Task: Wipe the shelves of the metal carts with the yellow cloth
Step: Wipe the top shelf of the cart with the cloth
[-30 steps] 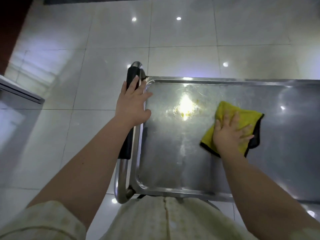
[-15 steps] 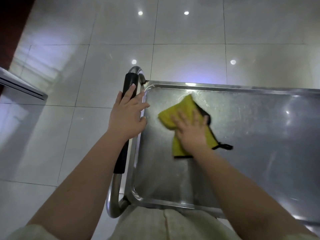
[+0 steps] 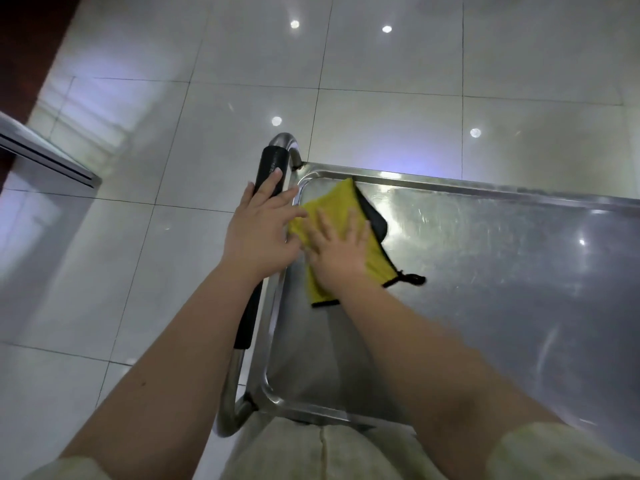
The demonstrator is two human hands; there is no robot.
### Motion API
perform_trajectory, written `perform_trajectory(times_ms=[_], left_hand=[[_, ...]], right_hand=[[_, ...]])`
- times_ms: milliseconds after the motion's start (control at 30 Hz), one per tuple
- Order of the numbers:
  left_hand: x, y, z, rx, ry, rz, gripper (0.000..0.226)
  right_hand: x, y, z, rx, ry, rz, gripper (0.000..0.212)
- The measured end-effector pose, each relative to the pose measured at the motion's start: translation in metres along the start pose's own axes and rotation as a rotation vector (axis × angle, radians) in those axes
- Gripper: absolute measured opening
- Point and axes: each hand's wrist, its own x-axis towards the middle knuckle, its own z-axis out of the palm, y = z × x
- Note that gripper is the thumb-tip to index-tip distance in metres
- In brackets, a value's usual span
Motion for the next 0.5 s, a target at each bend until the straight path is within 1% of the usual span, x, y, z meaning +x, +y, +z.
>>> perform_trajectory(times_ms=[67,133,167,233,300,400,500], left_hand=[[-0.001,0.0,-0.001,0.012,-0.019,0.0,0.035],[-0.001,-0.001,-0.001,-0.014,-0.024,0.002,0.035],[-0.001,-0.001,-0.001,-0.027,-0.022,0.008,0.034],[-0.001,-0.001,0.0,-0.028,-0.02,0.018,0.033],[0.0,0.001,0.001,-0.008,-0.015,0.023,0.032],[0.001,0.003,0.003,-0.005,0.001,0.024,0.032],[0.001,0.005,0.003,-0.021,0.005,0.025,0.033]], right_hand=[[-0.006,-0.025,0.009,-0.057,-0.042,-0.158,0.057],[0.001,-0.015,0.006,-0.058,-0.028,-0.201,0.056],[0.007,-0.001,0.003,-0.048,0.003,-0.185,0.056],[0.02,0.039,-0.009,0.017,0.077,-0.044,0.057],[0.024,0.092,-0.025,0.119,0.12,0.168,0.057],[0.006,0.175,-0.039,0.204,0.166,0.458,0.058],[-0.017,0.219,-0.043,0.321,0.242,0.762,0.059]])
